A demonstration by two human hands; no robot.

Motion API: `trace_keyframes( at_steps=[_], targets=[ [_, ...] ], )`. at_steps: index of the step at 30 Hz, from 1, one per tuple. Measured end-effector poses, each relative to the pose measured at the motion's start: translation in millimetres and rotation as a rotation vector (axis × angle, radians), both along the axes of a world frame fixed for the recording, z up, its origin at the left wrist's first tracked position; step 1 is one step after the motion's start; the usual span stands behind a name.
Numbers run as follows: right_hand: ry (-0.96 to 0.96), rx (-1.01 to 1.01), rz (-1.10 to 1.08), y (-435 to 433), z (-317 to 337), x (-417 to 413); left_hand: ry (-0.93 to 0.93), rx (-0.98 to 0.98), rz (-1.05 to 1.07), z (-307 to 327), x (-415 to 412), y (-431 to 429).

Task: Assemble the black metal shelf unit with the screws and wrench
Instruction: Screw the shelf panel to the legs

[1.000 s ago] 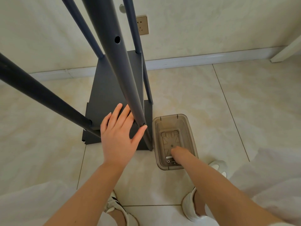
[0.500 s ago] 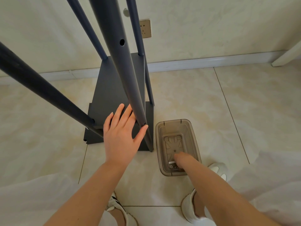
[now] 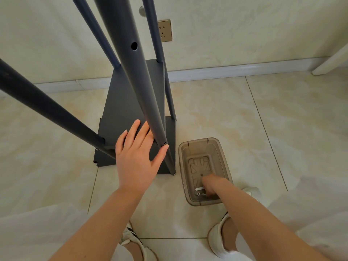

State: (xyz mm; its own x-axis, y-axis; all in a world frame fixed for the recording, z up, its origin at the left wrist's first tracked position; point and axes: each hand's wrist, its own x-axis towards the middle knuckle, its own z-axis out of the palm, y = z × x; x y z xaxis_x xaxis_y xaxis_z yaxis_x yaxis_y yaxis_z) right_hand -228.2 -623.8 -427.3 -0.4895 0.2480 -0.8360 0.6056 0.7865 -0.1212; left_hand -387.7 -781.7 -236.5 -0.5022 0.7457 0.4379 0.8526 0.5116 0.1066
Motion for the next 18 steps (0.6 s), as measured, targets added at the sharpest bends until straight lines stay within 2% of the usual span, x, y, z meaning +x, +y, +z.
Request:
trace_keyframes(
  at_steps=[2, 5, 8, 14, 18],
  targets=[
    [0.017, -0.058, -0.084, 3, 10, -2, 0.008, 0.009, -0.003, -1, -1, 0],
    [0.048, -0.265, -0.366, 9, 27, -4, 0.028, 0.039, -0.003, -4, -2, 2],
    [0.194, -0.441, -0.579, 7, 57, -9, 0.044, 0.071, -0.007, -8, -2, 3],
    [0.518, -0.539, -0.796, -4, 142, -16, 0.055, 0.064, 0.01, -9, -2, 3],
    [0.843, -0.384, -0.863, -21, 203, -21, 0.034, 0.053, 0.009, -6, -3, 2]
  ],
)
